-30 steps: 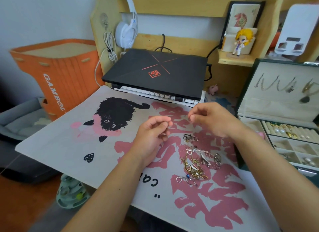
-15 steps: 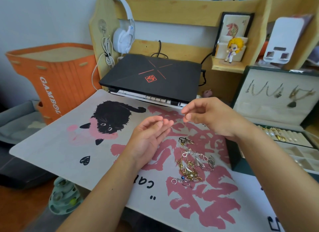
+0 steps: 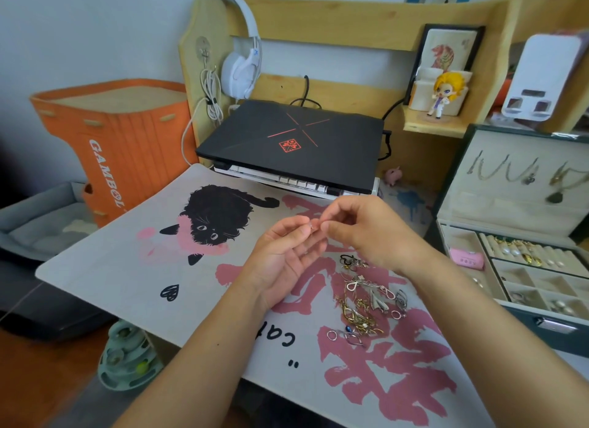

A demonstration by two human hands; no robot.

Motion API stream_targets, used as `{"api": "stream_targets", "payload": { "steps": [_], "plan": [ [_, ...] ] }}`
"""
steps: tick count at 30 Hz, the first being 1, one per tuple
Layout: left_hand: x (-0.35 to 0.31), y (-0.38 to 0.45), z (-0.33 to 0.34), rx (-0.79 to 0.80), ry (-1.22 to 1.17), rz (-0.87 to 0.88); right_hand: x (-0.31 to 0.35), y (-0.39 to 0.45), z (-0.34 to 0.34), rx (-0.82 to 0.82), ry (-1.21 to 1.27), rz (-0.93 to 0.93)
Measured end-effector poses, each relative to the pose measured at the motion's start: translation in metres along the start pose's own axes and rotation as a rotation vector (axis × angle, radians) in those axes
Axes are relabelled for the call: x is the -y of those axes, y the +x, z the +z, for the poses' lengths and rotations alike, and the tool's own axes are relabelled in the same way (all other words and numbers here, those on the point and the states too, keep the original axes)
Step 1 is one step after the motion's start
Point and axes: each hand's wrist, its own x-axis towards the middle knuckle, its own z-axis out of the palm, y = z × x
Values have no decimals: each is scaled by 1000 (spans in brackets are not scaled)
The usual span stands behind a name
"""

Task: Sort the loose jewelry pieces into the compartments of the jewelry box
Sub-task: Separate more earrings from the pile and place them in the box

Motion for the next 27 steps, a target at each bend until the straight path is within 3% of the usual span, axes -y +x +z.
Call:
{"api": "stream_targets", "payload": {
  "steps": [9, 14, 23, 27],
  "plan": [
    [0, -2, 2, -14, -11, -3, 1, 4, 8, -22, -108, -10],
    [3, 1, -1, -46, 68, 2, 0, 4, 8, 17, -110, 4],
    [9, 1, 1, -102, 263, 68, 2, -2, 5, 8, -360, -103],
    [12, 2, 0, -81, 327, 85, 2, 0, 0, 25, -294, -40]
  ]
}}
